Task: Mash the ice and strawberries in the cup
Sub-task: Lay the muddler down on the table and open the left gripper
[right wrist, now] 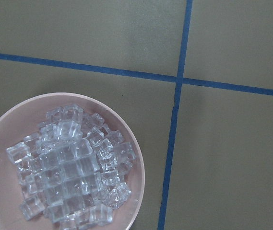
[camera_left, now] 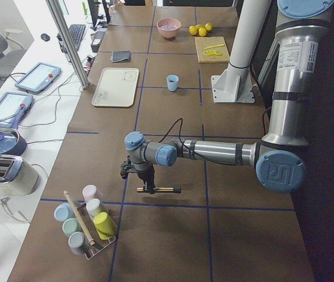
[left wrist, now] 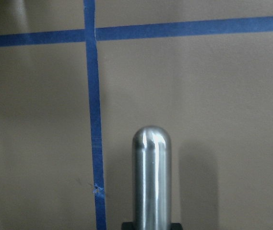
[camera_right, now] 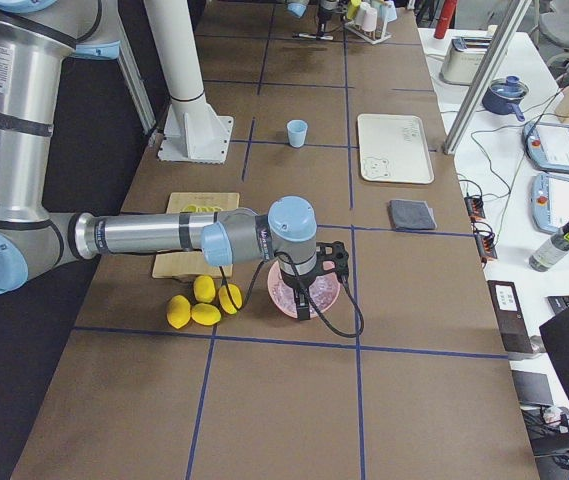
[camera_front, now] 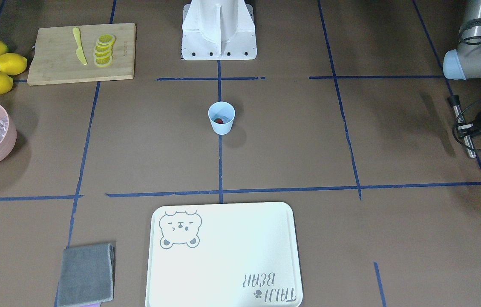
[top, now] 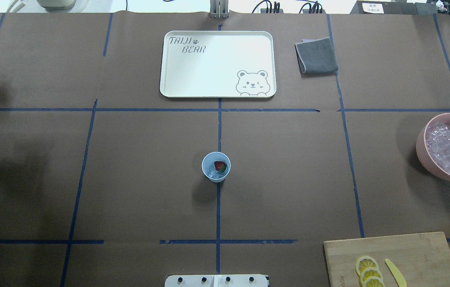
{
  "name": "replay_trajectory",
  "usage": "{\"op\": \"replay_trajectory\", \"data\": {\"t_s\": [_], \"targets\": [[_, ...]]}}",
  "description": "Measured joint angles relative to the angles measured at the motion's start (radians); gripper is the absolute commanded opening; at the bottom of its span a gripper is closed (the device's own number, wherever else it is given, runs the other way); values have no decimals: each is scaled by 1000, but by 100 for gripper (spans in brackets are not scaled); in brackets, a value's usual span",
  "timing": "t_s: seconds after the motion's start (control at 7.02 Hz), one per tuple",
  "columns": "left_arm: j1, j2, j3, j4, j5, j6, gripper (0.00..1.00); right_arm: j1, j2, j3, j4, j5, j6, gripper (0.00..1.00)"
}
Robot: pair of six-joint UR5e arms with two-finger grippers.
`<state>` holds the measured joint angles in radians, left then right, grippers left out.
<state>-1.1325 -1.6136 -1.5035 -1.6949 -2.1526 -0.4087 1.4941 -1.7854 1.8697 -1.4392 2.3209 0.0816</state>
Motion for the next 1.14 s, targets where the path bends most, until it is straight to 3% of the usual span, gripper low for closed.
{"op": "replay_trajectory", "data": {"t_s": [0.71, 1.14], "targets": [[5, -15, 53, -56, -2, -1, 2, 0, 0, 0, 0, 0, 1, 99], [12, -18, 67, -72, 0, -1, 13, 0, 0, 0, -1, 0, 1, 99]]}}
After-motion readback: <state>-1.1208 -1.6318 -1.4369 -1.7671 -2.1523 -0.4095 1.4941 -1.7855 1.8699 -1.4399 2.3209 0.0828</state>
